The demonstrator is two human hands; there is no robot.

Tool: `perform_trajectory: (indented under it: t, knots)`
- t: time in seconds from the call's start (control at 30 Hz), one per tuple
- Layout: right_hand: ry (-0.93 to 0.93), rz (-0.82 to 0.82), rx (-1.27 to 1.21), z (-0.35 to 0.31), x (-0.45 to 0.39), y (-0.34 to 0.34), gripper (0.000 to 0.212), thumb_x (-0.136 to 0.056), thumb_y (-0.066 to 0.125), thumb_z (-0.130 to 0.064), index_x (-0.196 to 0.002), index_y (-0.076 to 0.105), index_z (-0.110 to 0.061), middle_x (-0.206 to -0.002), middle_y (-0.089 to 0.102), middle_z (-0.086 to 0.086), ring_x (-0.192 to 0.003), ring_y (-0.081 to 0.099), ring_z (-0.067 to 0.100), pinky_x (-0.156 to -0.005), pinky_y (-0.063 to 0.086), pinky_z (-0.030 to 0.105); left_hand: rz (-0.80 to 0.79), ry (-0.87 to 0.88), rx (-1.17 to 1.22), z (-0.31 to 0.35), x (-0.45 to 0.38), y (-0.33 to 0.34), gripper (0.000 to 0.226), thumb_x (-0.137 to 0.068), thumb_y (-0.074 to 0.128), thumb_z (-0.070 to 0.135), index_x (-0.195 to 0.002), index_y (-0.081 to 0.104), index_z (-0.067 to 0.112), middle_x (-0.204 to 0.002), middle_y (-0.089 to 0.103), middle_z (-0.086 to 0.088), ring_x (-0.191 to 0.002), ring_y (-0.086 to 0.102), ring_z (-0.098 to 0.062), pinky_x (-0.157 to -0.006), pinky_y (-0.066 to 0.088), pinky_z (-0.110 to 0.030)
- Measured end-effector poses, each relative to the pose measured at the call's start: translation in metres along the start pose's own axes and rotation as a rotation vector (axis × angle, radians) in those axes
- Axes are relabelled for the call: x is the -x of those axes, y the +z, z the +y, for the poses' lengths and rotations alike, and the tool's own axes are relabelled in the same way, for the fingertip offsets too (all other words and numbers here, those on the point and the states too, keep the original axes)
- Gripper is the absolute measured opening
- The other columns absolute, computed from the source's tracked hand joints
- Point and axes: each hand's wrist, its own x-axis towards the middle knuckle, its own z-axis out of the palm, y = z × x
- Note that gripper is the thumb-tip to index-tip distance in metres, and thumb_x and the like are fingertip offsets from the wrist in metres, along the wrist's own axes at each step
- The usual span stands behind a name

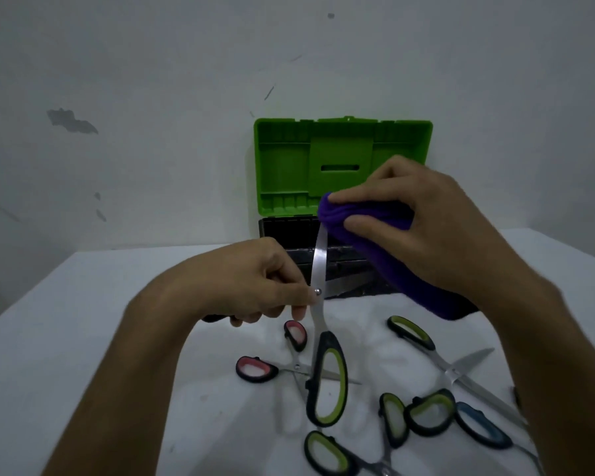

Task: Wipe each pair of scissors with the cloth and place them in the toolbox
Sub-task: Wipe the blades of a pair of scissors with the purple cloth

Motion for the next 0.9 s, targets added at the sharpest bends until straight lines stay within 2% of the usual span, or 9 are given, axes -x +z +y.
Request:
perform_trajectory:
  t: [0.1, 0.17, 0.27, 0.33, 0.5, 0.6, 0.67, 0.77, 0.9]
  knots:
    - [-0.026, -0.181, -0.037, -0.008, 0.0, 0.006, 0.03, -0.086, 0.058, -0.047, -0.115, 0.063, -0.051, -0.099, 0.05, -0.019, -0.091, 0.049, 0.001, -0.075, 0.04, 0.019, -0.016, 0.03, 0.004, 0.0, 0.001, 0.0, 0.033, -0.094, 0.06, 0.037, -0.071, 0.072, 0.016, -0.051, 0.046, 0.003, -0.039, 0.036, -0.012, -0.043, 0.035, -0.024]
    - [0.024, -0.144, 0.031, -0.002, -0.002, 0.014, 0.03, -0.089, 0.055, -0.048, -0.119, 0.061, -0.05, -0.099, 0.047, -0.019, -0.089, 0.047, 0.001, -0.074, 0.037, 0.019, -0.017, 0.046, -0.017, 0.001, 0.002, -0.001, 0.033, -0.094, 0.06, 0.036, -0.07, 0.072, 0.017, -0.052, 0.047, 0.002, -0.04, 0.036, -0.012, -0.041, 0.037, -0.022]
    - [0.135, 0.062, 0.22, 0.008, -0.003, 0.014, 0.034, -0.093, 0.055, -0.043, -0.127, 0.059, -0.042, -0.103, 0.043, -0.013, -0.089, 0.046, 0.005, -0.074, 0.037, 0.021, -0.018, 0.034, -0.025, -0.001, 0.001, 0.0, 0.033, -0.094, 0.06, 0.036, -0.07, 0.072, 0.017, -0.052, 0.047, 0.002, -0.04, 0.036, -0.012, -0.041, 0.037, -0.022]
    - [0.128, 0.123, 0.209, 0.007, -0.002, 0.008, 0.035, -0.093, 0.055, -0.041, -0.128, 0.059, -0.04, -0.102, 0.043, -0.013, -0.086, 0.044, 0.002, -0.07, 0.036, 0.014, -0.015, 0.024, -0.033, -0.002, -0.002, 0.001, 0.033, -0.094, 0.06, 0.037, -0.071, 0.072, 0.017, -0.052, 0.047, 0.002, -0.04, 0.037, -0.011, -0.042, 0.038, -0.023]
    - [-0.02, -0.18, -0.003, -0.008, 0.0, 0.009, 0.03, -0.089, 0.056, -0.045, -0.119, 0.062, -0.048, -0.099, 0.048, -0.02, -0.091, 0.048, -0.001, -0.074, 0.038, 0.015, -0.025, 0.061, -0.008, -0.001, -0.001, 0.0, 0.034, -0.094, 0.059, 0.037, -0.072, 0.072, 0.014, -0.054, 0.048, 0.0, -0.042, 0.038, -0.012, -0.043, 0.038, -0.024]
    - [0.051, -0.054, 0.107, 0.003, -0.002, 0.017, 0.032, -0.092, 0.054, -0.043, -0.124, 0.06, -0.044, -0.1, 0.047, -0.017, -0.087, 0.046, 0.0, -0.073, 0.035, 0.014, -0.008, 0.049, -0.017, -0.003, -0.001, 0.0, 0.034, -0.092, 0.061, 0.04, -0.072, 0.072, 0.016, -0.054, 0.049, 0.0, -0.044, 0.039, -0.013, -0.042, 0.038, -0.023]
    - [0.091, 0.088, 0.139, 0.01, -0.002, 0.012, 0.034, -0.093, 0.056, -0.039, -0.127, 0.06, -0.039, -0.102, 0.048, -0.014, -0.085, 0.045, -0.001, -0.072, 0.033, 0.008, 0.069, 0.027, -0.046, -0.005, -0.003, 0.0, 0.033, -0.091, 0.061, 0.042, -0.07, 0.072, 0.019, -0.049, 0.049, 0.006, -0.04, 0.041, -0.008, -0.041, 0.039, -0.019]
    - [0.084, 0.271, 0.068, 0.01, -0.002, -0.002, 0.034, -0.092, 0.061, -0.035, -0.126, 0.062, -0.031, -0.102, 0.054, -0.009, -0.086, 0.048, -0.001, -0.076, 0.035, 0.004, 0.334, 0.009, -0.167, -0.011, -0.004, -0.007, 0.034, -0.093, 0.058, 0.043, -0.064, 0.067, 0.026, -0.042, 0.054, 0.016, -0.039, 0.049, 0.0, -0.04, 0.035, -0.01]
    - [0.06, 0.418, -0.077, 0.003, -0.001, -0.018, 0.031, -0.093, 0.062, -0.034, -0.123, 0.062, -0.032, -0.099, 0.059, -0.017, -0.09, 0.055, -0.009, -0.074, 0.038, 0.003, 0.612, -0.012, -0.212, -0.024, -0.002, -0.015, 0.037, -0.099, 0.045, 0.04, -0.071, 0.065, 0.027, -0.059, 0.068, 0.003, -0.048, 0.054, -0.01, -0.052, 0.043, -0.026]
